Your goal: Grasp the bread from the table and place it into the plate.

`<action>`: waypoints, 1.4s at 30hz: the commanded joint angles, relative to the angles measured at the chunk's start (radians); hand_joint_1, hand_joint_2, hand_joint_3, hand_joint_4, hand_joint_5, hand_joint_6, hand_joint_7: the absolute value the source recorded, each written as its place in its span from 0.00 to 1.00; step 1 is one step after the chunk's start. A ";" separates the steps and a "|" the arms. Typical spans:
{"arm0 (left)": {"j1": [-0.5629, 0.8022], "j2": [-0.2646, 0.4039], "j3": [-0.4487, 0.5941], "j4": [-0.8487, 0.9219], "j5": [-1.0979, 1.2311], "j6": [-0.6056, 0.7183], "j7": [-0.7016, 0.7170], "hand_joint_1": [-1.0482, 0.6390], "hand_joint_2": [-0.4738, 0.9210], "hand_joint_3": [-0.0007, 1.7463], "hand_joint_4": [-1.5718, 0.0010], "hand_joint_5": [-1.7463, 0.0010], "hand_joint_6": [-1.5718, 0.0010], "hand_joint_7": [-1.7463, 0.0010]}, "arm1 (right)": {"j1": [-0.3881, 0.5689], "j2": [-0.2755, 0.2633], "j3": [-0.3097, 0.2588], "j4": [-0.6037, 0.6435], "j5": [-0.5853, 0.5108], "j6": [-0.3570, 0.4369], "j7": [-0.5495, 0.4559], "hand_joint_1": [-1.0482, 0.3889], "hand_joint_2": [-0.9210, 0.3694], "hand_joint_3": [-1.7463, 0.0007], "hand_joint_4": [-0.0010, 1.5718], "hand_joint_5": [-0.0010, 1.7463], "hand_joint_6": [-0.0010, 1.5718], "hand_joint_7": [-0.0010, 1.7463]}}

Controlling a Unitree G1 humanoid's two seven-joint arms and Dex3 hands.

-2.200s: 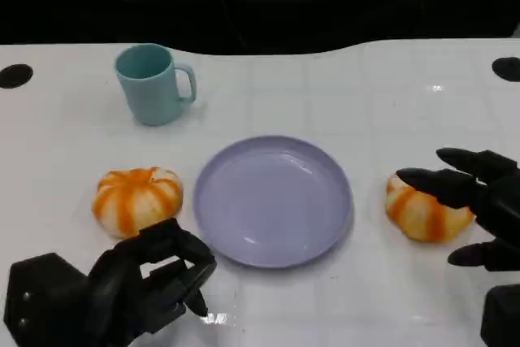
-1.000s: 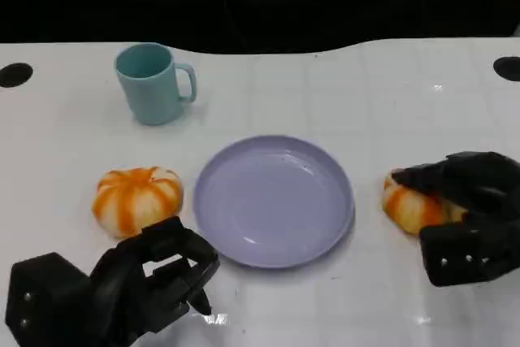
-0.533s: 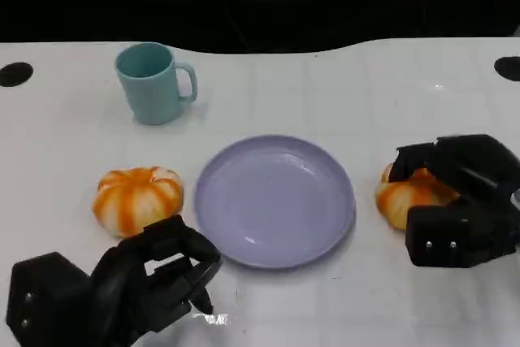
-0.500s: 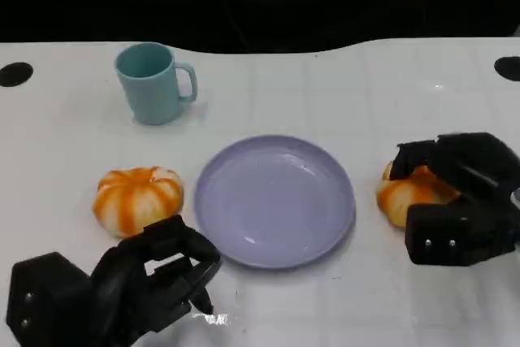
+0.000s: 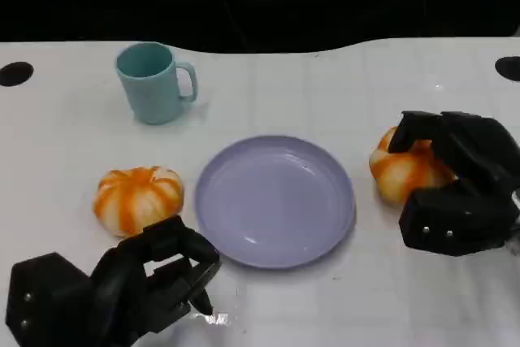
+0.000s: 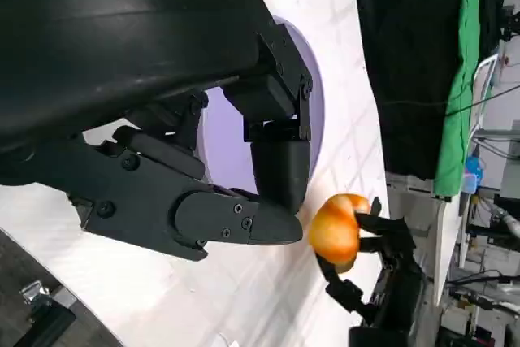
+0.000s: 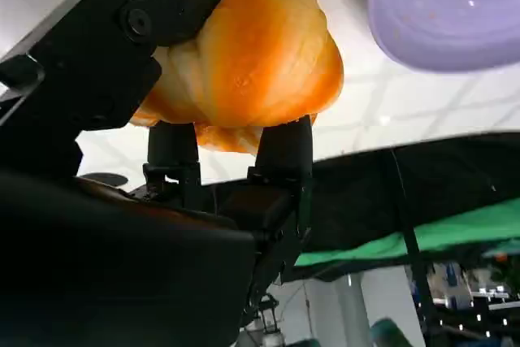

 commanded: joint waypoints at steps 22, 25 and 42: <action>0.017 0.007 0.003 -0.013 0.002 0.009 0.017 0.31 1.00 0.14 0.52 0.00 0.53 0.21 | -0.024 0.157 -0.034 -0.194 0.125 -0.133 0.227 0.75 0.53 0.18 0.62 1.00 0.49 1.00; 0.017 0.006 0.001 -0.011 0.005 0.002 0.016 0.31 1.00 0.14 0.53 0.00 0.52 0.21 | -0.038 0.182 -0.018 -0.171 0.105 -0.124 0.219 0.74 0.54 0.17 0.62 1.00 0.50 1.00; 0.019 0.009 -0.003 -0.010 0.007 -0.007 0.018 0.31 1.00 0.15 0.53 0.00 0.53 0.21 | -0.088 0.240 0.020 -0.039 0.092 -0.100 0.226 0.66 0.40 0.42 0.50 0.92 0.52 0.50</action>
